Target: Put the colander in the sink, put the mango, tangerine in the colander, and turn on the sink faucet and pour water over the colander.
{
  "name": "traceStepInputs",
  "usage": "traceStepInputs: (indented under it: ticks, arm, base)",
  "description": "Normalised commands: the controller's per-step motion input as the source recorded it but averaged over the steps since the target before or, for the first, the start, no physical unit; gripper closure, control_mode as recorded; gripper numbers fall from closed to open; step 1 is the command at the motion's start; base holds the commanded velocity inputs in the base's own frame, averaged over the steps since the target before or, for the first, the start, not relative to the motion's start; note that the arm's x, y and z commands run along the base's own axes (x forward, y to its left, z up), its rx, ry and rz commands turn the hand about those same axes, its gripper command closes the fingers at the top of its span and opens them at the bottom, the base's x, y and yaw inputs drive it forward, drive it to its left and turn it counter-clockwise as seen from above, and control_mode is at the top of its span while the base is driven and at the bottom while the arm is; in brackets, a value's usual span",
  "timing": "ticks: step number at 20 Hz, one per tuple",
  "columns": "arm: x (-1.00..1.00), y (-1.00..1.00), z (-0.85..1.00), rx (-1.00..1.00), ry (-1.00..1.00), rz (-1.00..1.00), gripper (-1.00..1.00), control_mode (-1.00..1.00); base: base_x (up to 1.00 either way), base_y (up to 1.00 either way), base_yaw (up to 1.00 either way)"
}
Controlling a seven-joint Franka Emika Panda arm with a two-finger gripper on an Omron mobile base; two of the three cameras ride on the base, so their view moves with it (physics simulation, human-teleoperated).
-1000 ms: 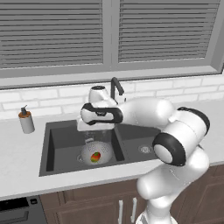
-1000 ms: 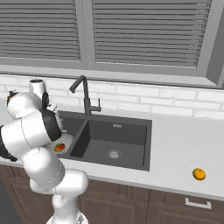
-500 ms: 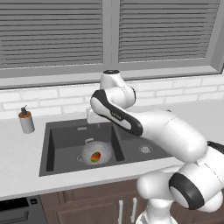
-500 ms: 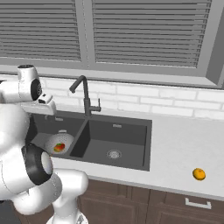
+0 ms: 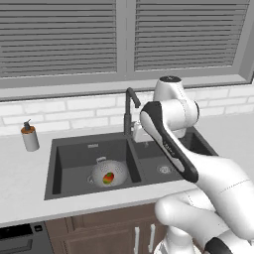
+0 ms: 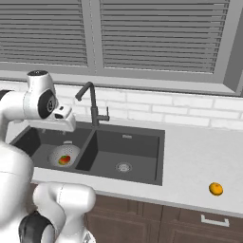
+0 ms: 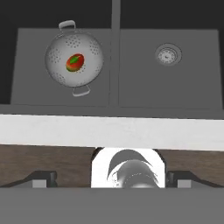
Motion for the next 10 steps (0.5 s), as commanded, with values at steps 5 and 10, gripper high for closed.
traceStepInputs:
  ticks: [5,10]
  arm:
    - [-0.47,-1.00,0.01,0.00,-0.01,0.00,-1.00,-1.00]
    - [-0.12,-1.00,0.00,0.00,0.00,0.00,-1.00,-1.00]
  base:
    - [0.00,0.00,0.00]
    - [0.00,0.00,0.00]
